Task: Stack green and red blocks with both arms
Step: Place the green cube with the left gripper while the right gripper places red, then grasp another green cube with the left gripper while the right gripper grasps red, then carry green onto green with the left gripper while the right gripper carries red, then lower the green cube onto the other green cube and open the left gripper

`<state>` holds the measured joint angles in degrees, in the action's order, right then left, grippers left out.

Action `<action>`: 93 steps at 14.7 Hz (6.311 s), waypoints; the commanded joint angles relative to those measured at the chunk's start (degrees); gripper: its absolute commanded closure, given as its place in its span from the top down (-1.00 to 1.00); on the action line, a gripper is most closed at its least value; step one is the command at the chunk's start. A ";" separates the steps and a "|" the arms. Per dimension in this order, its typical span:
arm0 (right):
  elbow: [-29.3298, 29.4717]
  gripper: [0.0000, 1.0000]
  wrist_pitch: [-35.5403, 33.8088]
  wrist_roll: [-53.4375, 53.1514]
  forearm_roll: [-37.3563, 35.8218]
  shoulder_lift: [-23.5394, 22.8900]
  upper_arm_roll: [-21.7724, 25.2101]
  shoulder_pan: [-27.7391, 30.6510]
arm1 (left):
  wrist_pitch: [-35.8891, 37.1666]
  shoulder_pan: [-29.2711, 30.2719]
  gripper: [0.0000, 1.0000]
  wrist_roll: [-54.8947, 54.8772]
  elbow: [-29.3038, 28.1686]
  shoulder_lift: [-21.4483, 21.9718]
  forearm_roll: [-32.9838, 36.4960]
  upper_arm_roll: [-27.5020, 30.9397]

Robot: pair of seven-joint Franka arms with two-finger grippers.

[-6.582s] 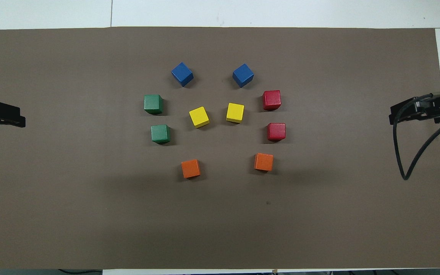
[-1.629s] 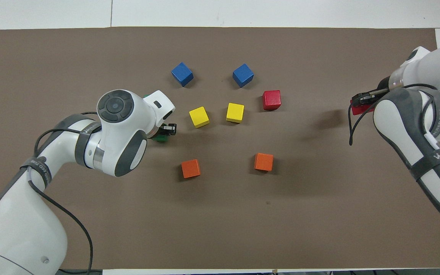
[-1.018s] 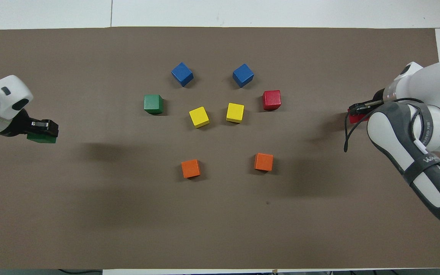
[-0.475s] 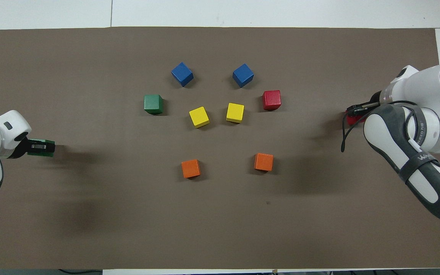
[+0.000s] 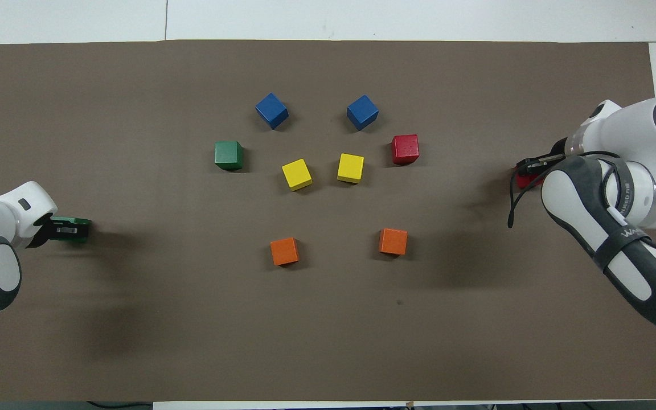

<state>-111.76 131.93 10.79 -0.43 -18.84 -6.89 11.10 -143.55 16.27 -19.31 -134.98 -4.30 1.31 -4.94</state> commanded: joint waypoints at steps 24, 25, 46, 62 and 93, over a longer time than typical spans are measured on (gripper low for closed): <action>29.58 0.97 -24.21 -33.64 -5.38 -4.80 -1.11 -19.27 | 33.79 -22.75 1.00 22.45 41.99 -10.38 -4.21 -0.78; 29.40 0.96 -22.44 -34.08 -5.29 -5.41 -1.11 -19.45 | 31.34 -24.77 1.00 23.17 41.65 -11.08 -3.95 -0.69; 22.99 0.94 -6.69 -28.46 -3.09 -12.18 -1.20 -22.61 | 6.79 -31.30 1.00 32.23 32.85 -22.07 2.12 -0.60; 19.28 -1.00 -5.33 -27.85 -3.70 -12.54 -1.11 -21.48 | 26.18 -25.52 -1.00 31.53 37.07 -12.34 2.65 -0.95; 1.28 -1.00 -4.40 3.08 -3.35 7.06 -1.02 0.41 | 8.81 0.96 -1.00 0.68 3.24 8.07 -5.53 -0.51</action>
<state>-108.37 126.16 10.60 -4.60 -12.97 -7.24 10.40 -132.96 16.29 -17.03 -130.12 2.93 -2.23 -4.93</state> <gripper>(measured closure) 0.449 0.454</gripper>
